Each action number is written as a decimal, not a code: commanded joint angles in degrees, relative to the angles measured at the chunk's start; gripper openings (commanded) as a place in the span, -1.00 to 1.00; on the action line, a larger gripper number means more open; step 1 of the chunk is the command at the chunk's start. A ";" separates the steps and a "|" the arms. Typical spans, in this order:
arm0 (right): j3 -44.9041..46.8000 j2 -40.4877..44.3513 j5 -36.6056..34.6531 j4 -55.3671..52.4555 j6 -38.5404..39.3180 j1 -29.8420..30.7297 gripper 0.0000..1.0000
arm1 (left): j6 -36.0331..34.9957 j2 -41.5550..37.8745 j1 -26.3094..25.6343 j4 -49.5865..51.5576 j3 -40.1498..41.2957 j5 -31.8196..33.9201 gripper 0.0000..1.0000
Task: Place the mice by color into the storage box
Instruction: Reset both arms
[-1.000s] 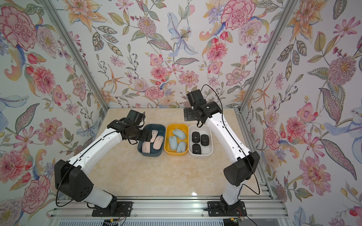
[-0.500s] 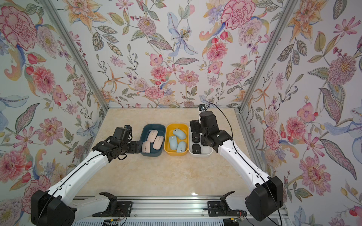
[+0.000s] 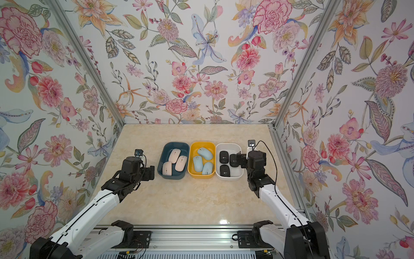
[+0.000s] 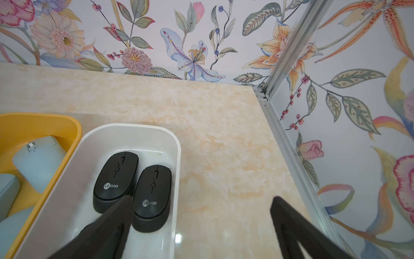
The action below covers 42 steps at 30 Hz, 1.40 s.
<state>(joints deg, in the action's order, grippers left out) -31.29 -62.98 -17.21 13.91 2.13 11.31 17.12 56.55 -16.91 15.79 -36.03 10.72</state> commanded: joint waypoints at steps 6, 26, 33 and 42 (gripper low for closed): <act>7.69 -4.27 5.76 18.94 -2.95 -8.61 0.98 | -7.19 -1.50 2.60 -15.10 7.41 5.57 0.88; 8.13 -12.98 13.52 28.38 -2.88 -12.07 0.98 | -17.79 23.25 12.77 -47.43 5.76 -6.67 0.96; 11.43 -13.54 13.76 32.31 -4.46 -13.15 0.98 | -17.54 23.37 14.62 -48.62 8.23 -10.84 0.97; 12.06 -19.04 15.54 38.17 -3.60 -13.37 0.98 | -17.38 28.67 14.71 -58.10 11.18 -10.85 0.96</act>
<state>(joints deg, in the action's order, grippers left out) -19.46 -79.40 -3.18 47.92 -1.34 -1.80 0.38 82.89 -2.72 -37.60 -25.91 1.17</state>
